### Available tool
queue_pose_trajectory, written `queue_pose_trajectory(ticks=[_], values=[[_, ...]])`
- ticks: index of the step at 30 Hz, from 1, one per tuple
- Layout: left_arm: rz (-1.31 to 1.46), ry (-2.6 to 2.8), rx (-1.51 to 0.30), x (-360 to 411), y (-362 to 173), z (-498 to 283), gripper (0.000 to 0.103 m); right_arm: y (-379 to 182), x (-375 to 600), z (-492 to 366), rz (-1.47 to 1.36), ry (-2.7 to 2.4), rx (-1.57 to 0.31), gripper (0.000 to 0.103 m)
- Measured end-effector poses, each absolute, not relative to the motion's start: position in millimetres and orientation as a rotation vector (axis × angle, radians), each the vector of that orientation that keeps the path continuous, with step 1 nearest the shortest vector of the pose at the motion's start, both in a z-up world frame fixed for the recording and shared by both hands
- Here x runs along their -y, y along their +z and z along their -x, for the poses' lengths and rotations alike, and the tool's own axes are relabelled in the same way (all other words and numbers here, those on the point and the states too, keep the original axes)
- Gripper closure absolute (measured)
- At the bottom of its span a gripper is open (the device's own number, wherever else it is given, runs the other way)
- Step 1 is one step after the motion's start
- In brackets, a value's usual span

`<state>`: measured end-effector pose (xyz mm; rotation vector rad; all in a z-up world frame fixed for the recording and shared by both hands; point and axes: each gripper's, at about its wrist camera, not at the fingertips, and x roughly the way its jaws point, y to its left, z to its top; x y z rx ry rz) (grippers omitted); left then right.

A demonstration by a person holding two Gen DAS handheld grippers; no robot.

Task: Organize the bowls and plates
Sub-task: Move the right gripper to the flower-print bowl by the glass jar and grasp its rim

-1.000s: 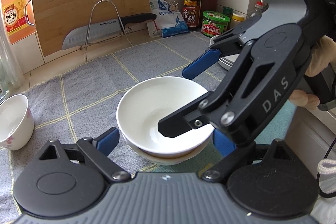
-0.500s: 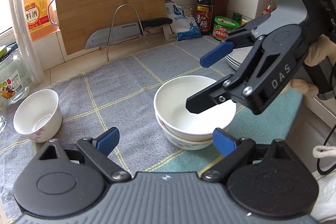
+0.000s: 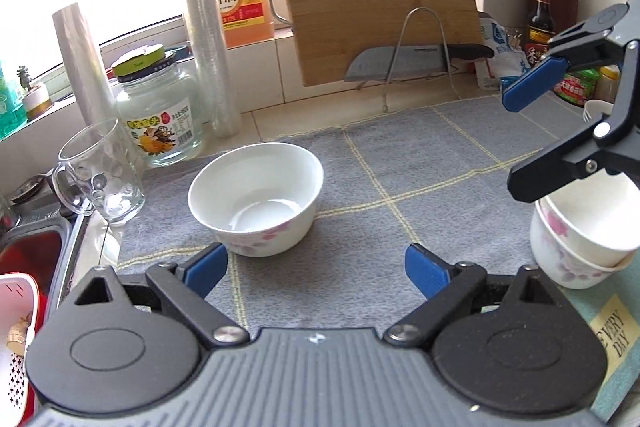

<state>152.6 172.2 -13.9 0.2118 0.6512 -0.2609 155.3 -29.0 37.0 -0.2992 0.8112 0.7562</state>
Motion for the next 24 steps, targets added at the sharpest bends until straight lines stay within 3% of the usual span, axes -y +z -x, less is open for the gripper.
queue_pose_trajectory(ticks=[19,24], values=[[-0.174,-0.247,-0.618,-202,-42,-214,0.008,-8,-83,-276,0.266,0.848,-0.951,0.001],[-0.195,-0.265,-0.616,-199,-43,-219,0.010,-22,-91,-292,0.245,0.851,-0.984,0.006]])
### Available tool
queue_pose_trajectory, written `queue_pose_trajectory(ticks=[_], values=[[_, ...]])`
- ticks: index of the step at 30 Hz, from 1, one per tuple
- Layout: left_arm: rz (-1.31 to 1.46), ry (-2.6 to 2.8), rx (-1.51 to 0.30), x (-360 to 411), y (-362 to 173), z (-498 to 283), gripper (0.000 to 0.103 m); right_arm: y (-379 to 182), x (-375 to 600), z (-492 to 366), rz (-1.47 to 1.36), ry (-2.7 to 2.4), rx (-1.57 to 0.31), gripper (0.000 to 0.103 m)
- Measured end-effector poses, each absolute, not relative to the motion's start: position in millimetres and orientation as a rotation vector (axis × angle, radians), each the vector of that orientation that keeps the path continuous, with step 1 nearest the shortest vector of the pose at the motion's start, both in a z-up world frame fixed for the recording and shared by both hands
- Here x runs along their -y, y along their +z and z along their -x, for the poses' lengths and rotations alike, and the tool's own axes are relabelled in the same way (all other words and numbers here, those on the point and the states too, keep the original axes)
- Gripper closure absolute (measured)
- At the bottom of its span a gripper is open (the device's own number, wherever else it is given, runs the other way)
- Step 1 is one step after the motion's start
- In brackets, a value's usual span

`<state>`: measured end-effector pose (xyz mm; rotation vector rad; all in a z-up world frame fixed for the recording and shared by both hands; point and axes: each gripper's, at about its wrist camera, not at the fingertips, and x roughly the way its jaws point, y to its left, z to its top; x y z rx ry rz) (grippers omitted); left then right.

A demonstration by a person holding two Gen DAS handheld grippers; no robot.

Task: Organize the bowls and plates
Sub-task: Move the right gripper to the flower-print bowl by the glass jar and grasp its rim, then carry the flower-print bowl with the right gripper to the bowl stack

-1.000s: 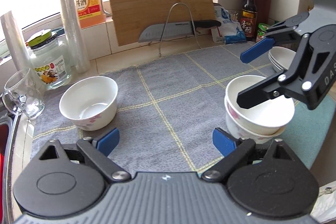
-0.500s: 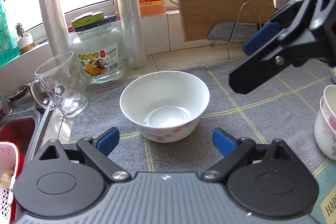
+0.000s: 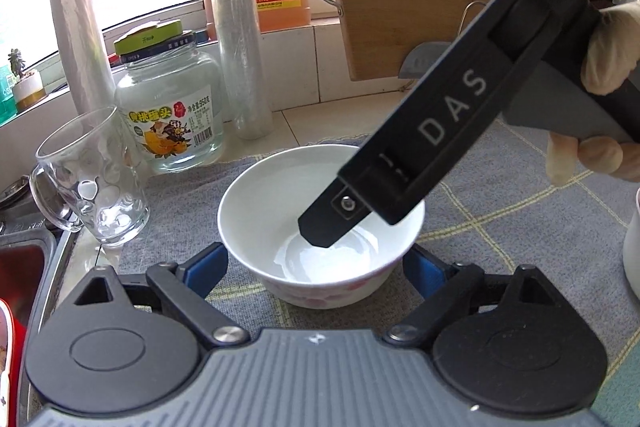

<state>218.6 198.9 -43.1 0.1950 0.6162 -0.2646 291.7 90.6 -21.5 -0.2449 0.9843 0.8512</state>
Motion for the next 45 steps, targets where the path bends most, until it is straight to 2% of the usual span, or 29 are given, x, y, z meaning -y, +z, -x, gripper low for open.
queue_pose_trajectory(ticks=[5,14,24,45], values=[[-0.182,-0.277,-0.618,-198,-44,-222,0.011,-26,-95,-297,0.243,0.863,-0.988,0.019],[-0.182,-0.282,-0.619,-198,-44,-222,0.011,-26,-97,-296,0.224,0.889,-0.987,0.025],[-0.192,-0.291,-0.624,-194,-36,-214,0.011,-17,-93,-288,0.217,0.895,-0.985,0.025],[-0.201,-0.369,-0.622,-151,22,-146,0.011,45,-30,-205,0.181,0.899,-0.900,0.024]])
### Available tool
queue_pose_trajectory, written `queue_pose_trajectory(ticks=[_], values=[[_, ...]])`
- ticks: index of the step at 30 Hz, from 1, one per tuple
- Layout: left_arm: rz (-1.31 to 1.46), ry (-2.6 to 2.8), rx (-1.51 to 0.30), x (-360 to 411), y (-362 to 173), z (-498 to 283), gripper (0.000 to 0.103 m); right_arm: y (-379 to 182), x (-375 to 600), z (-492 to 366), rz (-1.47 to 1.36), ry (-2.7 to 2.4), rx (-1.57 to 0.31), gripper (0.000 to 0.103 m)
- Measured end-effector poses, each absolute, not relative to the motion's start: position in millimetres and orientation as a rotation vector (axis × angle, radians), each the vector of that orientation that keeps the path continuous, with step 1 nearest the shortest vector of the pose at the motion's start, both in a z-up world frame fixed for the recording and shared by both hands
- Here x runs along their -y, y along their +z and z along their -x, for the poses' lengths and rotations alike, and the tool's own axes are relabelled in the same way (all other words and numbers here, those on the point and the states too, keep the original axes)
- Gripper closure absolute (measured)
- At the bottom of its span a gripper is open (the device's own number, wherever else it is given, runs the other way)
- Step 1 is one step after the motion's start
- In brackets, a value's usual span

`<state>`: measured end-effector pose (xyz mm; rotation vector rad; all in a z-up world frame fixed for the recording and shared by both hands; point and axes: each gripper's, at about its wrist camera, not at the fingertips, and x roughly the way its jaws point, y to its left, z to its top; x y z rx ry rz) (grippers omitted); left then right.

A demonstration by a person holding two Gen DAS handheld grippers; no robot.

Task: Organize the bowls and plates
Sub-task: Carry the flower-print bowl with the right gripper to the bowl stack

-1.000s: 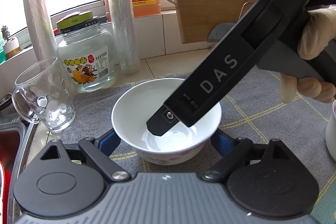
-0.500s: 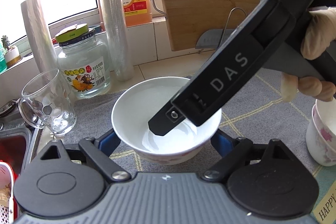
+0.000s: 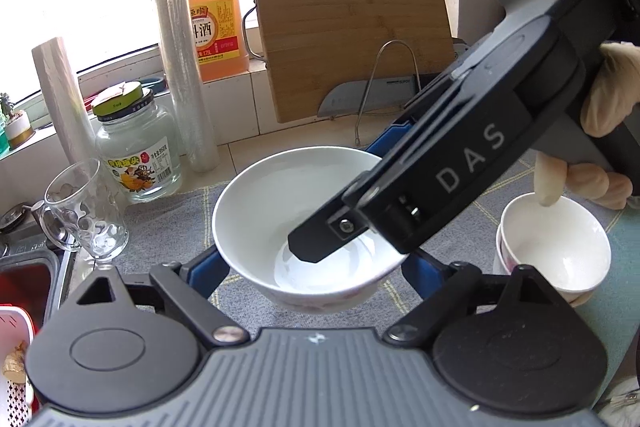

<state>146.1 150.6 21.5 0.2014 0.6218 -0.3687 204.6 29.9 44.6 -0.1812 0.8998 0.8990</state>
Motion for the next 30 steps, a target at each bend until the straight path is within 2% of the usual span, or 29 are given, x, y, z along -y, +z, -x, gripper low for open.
queue_pose_trajectory(ticks=[30], values=[[-0.264,-0.683,-0.628,-41,29,-101,0.011,51,119,-117,0.086,0.647,-0.884,0.024]])
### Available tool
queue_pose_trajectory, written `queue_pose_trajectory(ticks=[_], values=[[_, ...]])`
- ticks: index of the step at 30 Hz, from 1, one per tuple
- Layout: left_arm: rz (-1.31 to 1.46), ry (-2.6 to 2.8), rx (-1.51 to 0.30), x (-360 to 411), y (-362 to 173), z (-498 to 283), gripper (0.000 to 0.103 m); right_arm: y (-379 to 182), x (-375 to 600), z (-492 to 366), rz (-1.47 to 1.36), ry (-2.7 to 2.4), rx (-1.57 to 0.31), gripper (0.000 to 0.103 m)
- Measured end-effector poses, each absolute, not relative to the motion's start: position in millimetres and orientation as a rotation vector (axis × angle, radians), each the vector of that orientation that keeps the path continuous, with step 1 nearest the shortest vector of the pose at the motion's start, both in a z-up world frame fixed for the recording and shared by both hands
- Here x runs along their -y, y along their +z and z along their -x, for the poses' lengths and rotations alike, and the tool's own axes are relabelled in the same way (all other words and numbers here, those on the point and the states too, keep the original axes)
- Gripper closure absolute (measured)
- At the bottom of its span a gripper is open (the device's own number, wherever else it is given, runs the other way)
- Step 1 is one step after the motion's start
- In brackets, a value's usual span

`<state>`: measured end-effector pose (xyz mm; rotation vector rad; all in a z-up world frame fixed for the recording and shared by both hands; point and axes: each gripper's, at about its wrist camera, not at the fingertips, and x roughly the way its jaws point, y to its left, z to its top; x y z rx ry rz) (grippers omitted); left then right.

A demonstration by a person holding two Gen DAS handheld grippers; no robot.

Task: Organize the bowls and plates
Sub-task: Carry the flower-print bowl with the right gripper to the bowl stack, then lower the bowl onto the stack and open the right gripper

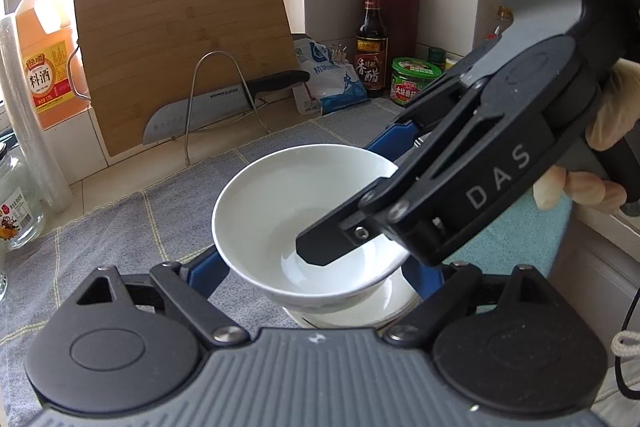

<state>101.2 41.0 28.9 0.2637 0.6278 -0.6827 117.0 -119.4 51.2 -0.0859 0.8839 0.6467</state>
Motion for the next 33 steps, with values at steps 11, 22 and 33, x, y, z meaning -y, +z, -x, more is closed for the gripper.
queue_pose_trajectory(ticks=[11,22,33], values=[[-0.283,-0.713,-0.677,-27,13,-108,0.011,34,133,-114,0.085,0.621,-0.913,0.024],[-0.265,-0.728,-0.703,-29,9,-114,0.010,25,130,-113,0.131,0.617,-0.906,0.024],[-0.238,-0.760,-0.742,-30,7,-119,0.006,25,130,-112,0.121,0.610,-0.902,0.012]])
